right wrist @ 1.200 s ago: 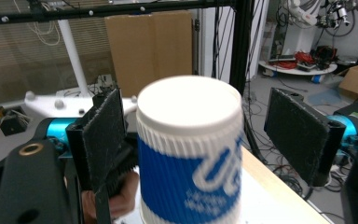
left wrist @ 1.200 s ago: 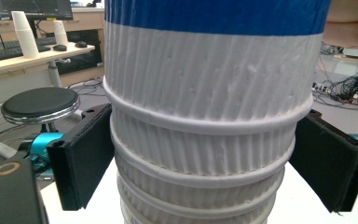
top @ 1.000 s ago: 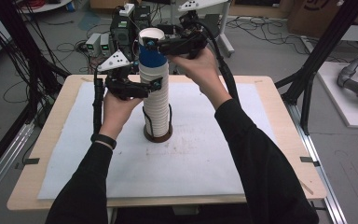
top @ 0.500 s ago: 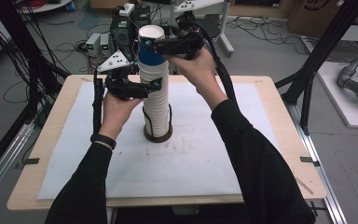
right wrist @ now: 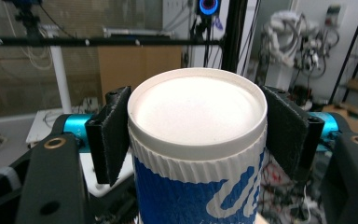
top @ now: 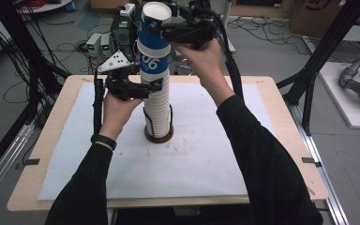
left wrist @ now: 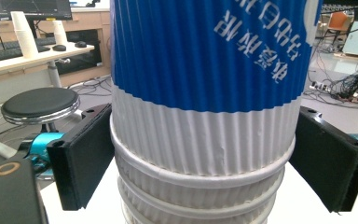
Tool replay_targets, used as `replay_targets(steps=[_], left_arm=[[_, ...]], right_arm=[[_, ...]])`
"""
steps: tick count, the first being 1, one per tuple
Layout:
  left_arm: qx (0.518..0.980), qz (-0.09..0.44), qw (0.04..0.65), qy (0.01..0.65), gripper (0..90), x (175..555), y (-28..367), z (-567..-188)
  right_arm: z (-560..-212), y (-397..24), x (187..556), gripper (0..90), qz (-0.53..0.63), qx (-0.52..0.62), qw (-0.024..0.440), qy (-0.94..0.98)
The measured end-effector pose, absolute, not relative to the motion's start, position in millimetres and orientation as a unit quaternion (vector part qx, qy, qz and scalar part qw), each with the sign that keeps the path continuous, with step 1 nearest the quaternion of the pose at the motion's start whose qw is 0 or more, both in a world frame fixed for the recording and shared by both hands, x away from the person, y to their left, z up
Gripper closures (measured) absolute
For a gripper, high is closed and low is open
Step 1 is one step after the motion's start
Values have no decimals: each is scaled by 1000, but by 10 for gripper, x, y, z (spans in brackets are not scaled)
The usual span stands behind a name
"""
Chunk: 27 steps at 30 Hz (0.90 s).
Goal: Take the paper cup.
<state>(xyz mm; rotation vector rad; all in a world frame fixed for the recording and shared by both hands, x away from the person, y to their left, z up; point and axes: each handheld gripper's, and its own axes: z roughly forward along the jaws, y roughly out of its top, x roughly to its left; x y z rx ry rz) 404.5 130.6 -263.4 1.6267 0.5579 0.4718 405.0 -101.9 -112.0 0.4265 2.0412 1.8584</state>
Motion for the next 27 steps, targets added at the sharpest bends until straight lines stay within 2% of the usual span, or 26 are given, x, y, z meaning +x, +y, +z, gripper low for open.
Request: replay_targets(steps=[13, 27], left_arm=[[709, 206, 629, 241, 117, 4049, 1310, -2640], [709, 224, 625, 238, 109, 3984, 1355, -2620]], right_arm=[[-932, -1285, 3870, 300, 677, 128, 195, 698], [-1062, -1648, 3810, 300, 669, 139, 198, 703]])
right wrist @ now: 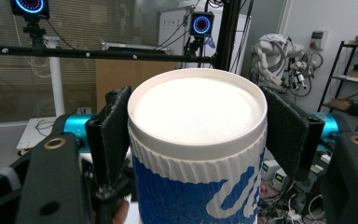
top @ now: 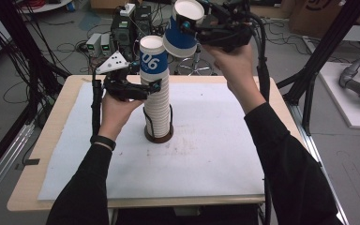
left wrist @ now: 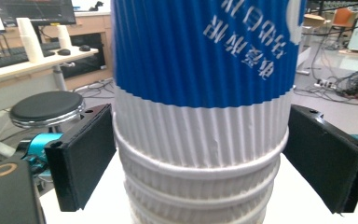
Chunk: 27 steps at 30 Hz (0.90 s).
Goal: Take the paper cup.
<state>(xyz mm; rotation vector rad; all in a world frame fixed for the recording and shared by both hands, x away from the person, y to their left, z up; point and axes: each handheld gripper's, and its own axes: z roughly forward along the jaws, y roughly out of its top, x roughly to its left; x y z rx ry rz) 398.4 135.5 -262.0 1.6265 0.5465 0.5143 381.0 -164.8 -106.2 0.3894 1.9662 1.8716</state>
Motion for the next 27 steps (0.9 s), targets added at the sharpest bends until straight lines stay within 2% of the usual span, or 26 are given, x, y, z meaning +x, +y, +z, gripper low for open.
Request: replay_targets(steps=[15, 27], left_arm=[[700, 240, 626, 246, 109, 3739, 1618, -2708], [699, 237, 628, 246, 110, 3511, 1750, -2889]], right_arm=[[-1433, -2123, 3721, 300, 656, 159, 196, 711], [-1911, -2372, 3541, 299, 641, 167, 190, 725]])
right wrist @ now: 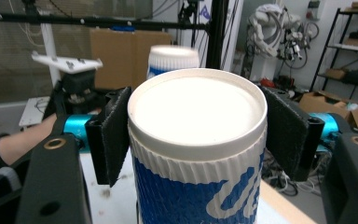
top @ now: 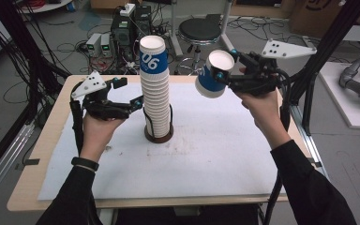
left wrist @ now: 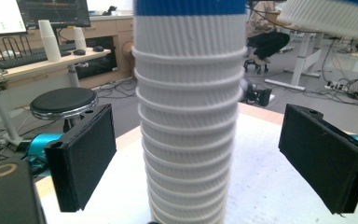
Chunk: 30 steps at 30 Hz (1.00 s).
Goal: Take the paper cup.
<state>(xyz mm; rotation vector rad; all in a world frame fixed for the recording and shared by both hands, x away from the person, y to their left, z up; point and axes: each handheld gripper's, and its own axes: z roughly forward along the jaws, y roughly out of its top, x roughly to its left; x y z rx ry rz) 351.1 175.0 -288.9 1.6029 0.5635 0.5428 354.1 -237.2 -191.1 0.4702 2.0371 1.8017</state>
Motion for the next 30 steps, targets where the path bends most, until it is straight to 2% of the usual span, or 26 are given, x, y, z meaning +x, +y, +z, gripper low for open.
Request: replay_targets(steps=[8, 24, 30], left_arm=[[703, 226, 632, 237, 110, 3356, 1720, -3031], [722, 204, 618, 236, 113, 3179, 1513, -3438], [730, 207, 608, 234, 113, 3165, 1465, -3566]], right_arm=[[-2207, -2501, 3461, 299, 629, 180, 194, 731], [-2817, -2817, 3325, 300, 651, 222, 154, 709], [-3063, -2857, 3250, 300, 628, 239, 165, 722]])
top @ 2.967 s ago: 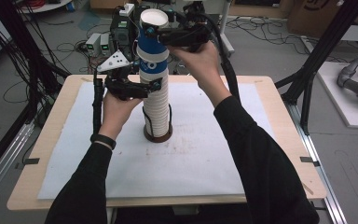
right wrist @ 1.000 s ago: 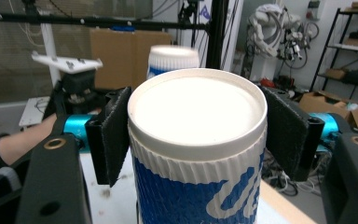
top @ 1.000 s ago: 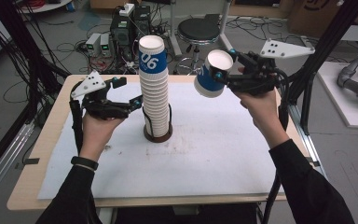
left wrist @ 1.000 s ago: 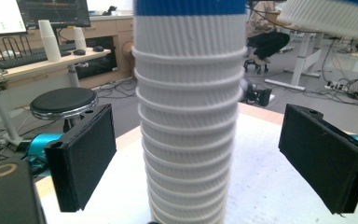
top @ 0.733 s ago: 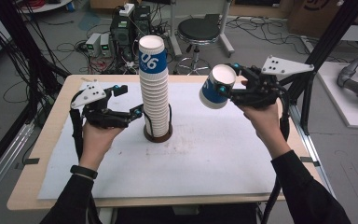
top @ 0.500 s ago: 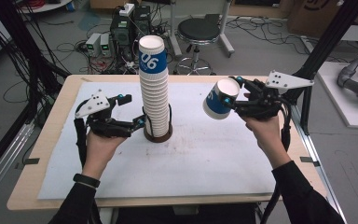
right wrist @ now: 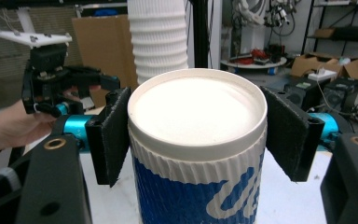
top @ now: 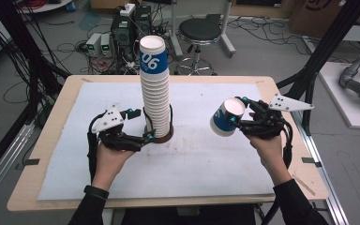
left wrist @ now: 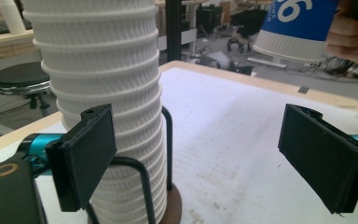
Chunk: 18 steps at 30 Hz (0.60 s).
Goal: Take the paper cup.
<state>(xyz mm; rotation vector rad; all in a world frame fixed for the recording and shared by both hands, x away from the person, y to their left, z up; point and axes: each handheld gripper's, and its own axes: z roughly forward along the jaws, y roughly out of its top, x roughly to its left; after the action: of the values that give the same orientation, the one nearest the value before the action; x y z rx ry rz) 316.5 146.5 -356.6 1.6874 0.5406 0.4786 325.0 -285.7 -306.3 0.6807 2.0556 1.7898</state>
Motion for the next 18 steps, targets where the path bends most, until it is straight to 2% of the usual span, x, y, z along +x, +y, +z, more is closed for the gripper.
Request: replay_targets(steps=[18], left_arm=[[736, 198, 603, 236, 113, 3156, 1436, -3691]], right_arm=[[-3162, -2979, 3135, 299, 616, 248, 174, 727]])
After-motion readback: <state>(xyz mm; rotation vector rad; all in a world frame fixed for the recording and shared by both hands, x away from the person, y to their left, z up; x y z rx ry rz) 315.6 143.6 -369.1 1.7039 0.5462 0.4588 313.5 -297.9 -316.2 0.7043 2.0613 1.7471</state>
